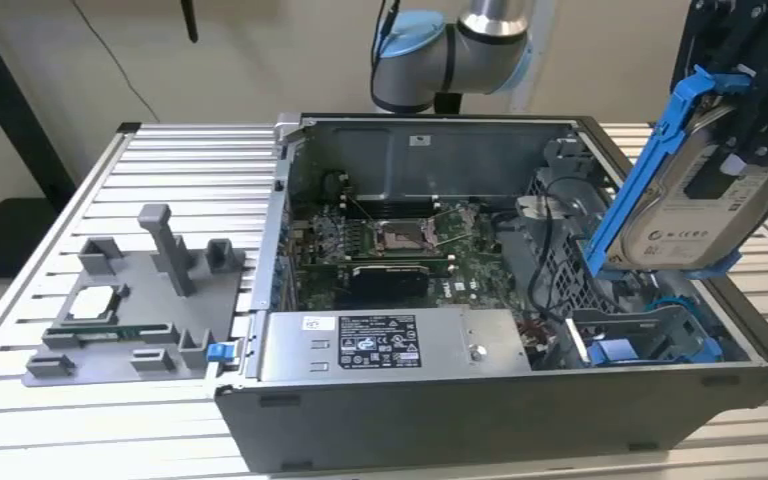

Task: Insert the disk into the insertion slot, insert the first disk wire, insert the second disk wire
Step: 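Insert the disk into the insertion slot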

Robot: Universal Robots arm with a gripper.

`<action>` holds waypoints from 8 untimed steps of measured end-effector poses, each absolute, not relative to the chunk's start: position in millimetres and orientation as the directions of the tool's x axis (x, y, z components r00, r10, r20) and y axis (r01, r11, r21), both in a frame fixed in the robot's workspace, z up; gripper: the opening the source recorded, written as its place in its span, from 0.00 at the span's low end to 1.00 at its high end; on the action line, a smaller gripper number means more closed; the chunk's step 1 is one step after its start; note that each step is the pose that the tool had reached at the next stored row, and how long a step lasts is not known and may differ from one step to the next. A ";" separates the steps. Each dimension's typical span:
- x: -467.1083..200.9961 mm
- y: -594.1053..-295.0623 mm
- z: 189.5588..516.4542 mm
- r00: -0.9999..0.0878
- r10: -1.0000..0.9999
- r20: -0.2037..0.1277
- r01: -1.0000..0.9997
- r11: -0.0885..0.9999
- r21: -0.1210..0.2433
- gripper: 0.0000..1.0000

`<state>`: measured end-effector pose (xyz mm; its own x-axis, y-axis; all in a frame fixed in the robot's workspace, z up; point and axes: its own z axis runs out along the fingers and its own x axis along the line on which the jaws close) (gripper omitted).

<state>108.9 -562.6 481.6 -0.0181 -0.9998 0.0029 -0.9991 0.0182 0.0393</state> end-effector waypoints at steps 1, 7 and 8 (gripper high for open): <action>109.9 -562.6 479.6 -0.018 -1.000 0.003 -0.999 0.018 0.039 0.00; 114.8 -562.9 468.8 -0.018 -1.000 0.003 -0.999 0.018 0.039 0.00; 115.4 -563.5 466.9 -0.018 -1.000 0.003 -0.999 0.018 0.039 0.00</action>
